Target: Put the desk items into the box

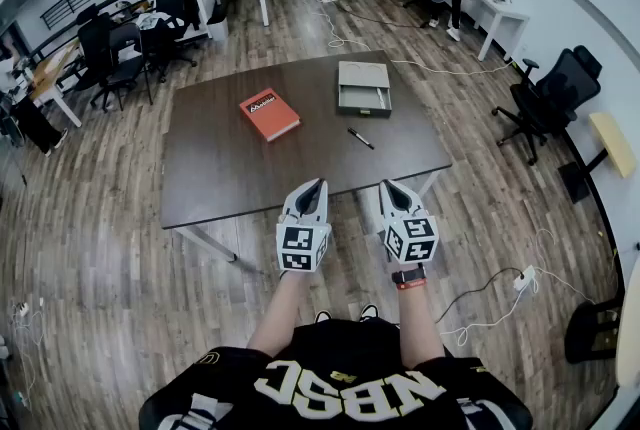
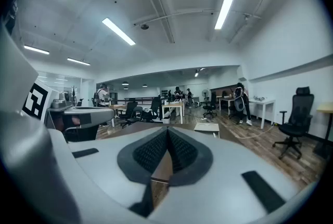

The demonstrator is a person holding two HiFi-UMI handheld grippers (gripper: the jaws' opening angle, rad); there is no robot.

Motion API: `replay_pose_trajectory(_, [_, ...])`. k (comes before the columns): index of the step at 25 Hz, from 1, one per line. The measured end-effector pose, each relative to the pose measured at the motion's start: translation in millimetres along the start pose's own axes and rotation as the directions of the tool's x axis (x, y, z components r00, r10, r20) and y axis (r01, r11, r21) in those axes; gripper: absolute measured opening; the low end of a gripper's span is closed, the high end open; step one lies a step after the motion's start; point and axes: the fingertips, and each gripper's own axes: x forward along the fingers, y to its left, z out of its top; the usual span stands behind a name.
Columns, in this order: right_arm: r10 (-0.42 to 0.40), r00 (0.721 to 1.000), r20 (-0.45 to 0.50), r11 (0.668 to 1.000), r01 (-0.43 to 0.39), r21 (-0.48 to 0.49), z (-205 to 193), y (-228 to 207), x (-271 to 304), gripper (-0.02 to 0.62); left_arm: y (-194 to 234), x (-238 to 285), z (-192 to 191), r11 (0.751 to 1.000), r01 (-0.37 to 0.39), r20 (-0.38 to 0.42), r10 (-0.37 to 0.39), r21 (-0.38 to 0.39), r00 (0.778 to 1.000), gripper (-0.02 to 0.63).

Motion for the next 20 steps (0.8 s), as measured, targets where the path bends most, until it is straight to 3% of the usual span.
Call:
replay_pose_trajectory(8, [0.021,1.000,-0.009,0.999,-0.021,0.045,-15.7,32.5,9.7,0.009,19.9,-17.7,-11.4,1.000,-0.004,-0.035,0.004,0.010,0.999,0.014])
replay_pose_trajectory(14, [0.053,0.999,-0.009,0.999,-0.053,0.012,-6.6,49.0,20.1,0.009,25.3,-24.8,-12.6,0.995,0.065,-0.025,-0.067,-0.075,0.997,0.014])
replay_pose_trajectory(20, [0.052,0.999,0.005,0.998,-0.053,0.043,-3.7,40.3,30.5,0.009,31.3,-12.9,-16.0,0.993,0.061,-0.016,-0.063,-0.105,0.998,0.014])
